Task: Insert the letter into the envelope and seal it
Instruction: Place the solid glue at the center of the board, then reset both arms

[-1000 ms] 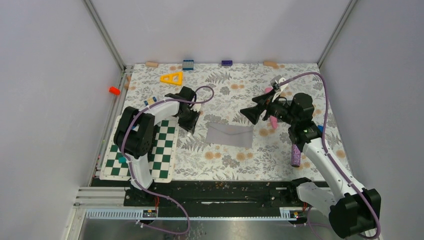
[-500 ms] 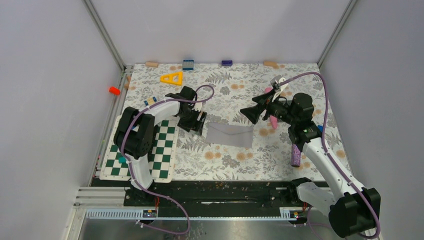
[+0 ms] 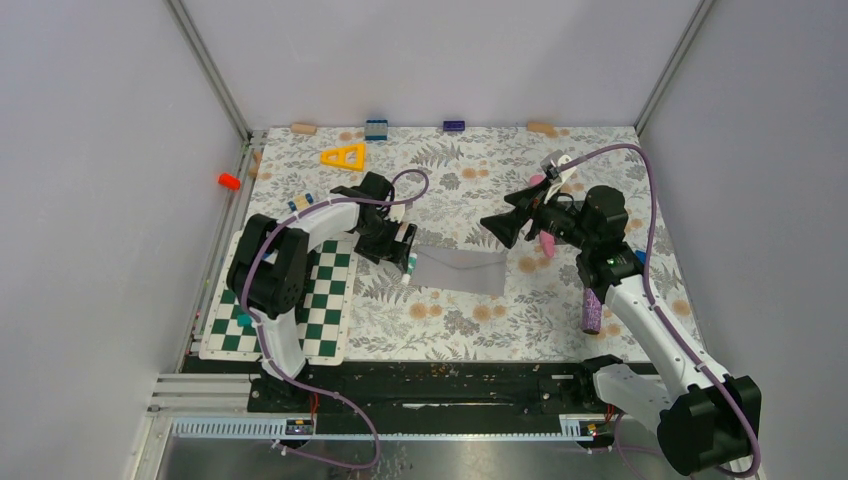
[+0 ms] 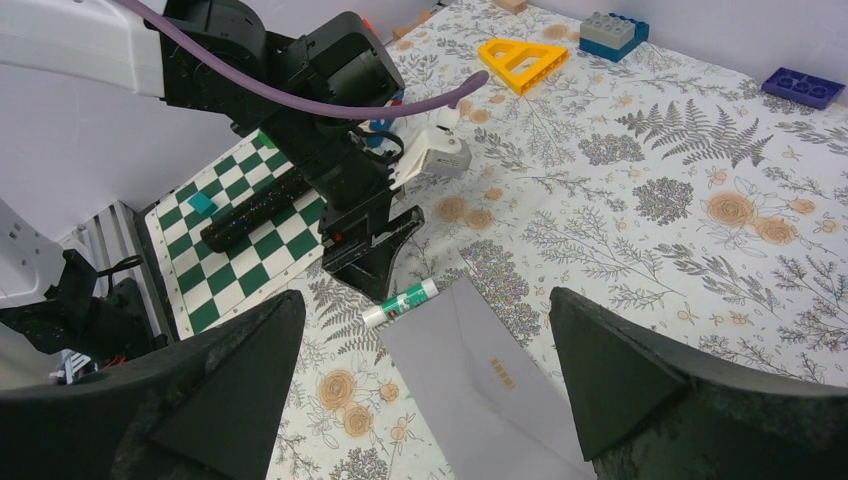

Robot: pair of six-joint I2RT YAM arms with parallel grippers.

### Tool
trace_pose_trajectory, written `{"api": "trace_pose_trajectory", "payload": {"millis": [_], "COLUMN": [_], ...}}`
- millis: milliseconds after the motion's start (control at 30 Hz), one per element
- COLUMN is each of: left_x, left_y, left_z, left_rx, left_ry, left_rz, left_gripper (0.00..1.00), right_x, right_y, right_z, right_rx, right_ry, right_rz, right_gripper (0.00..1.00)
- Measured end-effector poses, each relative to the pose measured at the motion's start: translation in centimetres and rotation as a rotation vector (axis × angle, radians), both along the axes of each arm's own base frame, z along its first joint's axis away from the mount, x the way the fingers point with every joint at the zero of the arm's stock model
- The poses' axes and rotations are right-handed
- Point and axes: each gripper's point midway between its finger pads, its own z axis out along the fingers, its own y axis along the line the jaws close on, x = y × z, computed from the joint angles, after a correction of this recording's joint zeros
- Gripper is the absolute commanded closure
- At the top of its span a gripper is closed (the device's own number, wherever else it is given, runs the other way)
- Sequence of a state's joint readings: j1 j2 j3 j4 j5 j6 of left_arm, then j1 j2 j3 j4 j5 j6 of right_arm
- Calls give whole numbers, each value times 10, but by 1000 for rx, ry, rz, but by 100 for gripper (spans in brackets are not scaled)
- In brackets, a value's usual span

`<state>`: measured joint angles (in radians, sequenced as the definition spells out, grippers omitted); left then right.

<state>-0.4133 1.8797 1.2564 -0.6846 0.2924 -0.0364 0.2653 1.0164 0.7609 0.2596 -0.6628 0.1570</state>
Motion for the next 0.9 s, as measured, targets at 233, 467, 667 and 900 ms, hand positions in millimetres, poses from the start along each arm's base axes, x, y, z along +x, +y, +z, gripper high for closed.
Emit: {"api": "trace_pose_trajectory", "payload": {"millis": [233, 467, 667, 900], "left_x": [1, 19, 36, -1], "left_y": [-1, 16, 69, 132], "left_z": [6, 82, 213, 305], "left_rx": [-16, -120, -217, -165], "left_ry": [-29, -285, -785, -1158], "left_rz": [-11, 6, 147, 313], "left_gripper": [1, 1, 1, 1], "right_x": [3, 3, -21, -51], "right_y": [-6, -40, -101, -165], "right_z": [-6, 2, 34, 47], "right_rx": [-30, -147, -260, -330], "right_ry": [14, 52, -67, -190], "right_rz": [-29, -198, -479, -770], "right_gripper": [1, 1, 0, 0]}}
